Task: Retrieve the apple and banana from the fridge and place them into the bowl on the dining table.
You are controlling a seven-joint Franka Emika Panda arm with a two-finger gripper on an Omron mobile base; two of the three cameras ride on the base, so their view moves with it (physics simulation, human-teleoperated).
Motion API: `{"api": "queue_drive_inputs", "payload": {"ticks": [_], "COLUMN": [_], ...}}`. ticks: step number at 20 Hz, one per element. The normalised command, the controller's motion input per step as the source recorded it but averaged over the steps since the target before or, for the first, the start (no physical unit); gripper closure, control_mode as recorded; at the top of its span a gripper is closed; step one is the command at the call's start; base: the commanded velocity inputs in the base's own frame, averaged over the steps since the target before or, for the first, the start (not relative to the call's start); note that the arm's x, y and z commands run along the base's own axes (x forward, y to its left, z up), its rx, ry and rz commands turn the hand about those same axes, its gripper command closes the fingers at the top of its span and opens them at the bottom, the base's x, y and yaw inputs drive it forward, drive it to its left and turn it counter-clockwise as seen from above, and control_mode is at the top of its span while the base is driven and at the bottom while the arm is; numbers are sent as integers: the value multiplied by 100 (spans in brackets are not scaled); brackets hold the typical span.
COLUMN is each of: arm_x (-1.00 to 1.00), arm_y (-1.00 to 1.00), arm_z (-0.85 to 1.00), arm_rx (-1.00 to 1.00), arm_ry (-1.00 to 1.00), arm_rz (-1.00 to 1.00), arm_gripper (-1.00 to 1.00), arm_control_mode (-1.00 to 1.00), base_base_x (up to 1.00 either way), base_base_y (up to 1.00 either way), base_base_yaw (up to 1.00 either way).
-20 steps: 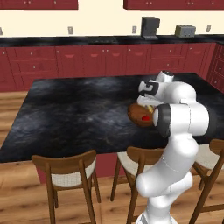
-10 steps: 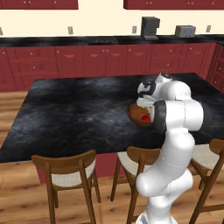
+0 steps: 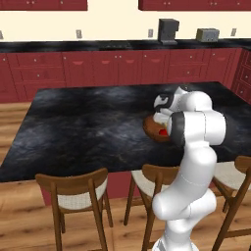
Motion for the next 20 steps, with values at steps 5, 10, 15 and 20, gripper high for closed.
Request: {"api": "queue_drive_inputs", "payload": {"ticks": [5, 10, 15, 20], "arm_x": [0, 0, 0, -47], "arm_y": [0, 0, 0, 0], "arm_z": [-22, -21, -13, 19], "arm_rx": [0, 0, 0, 0], "arm_ry": [0, 0, 0, -2], "arm_rz": [0, 0, 0, 0], "arm_gripper": [100, 100, -100, -100], "arm_control_mode": [-100, -100, -100, -100], "base_base_x": [0, 0, 0, 0], "base_base_y": [0, 0, 0, 0], "base_base_yaw": [0, 0, 0, 0]}}
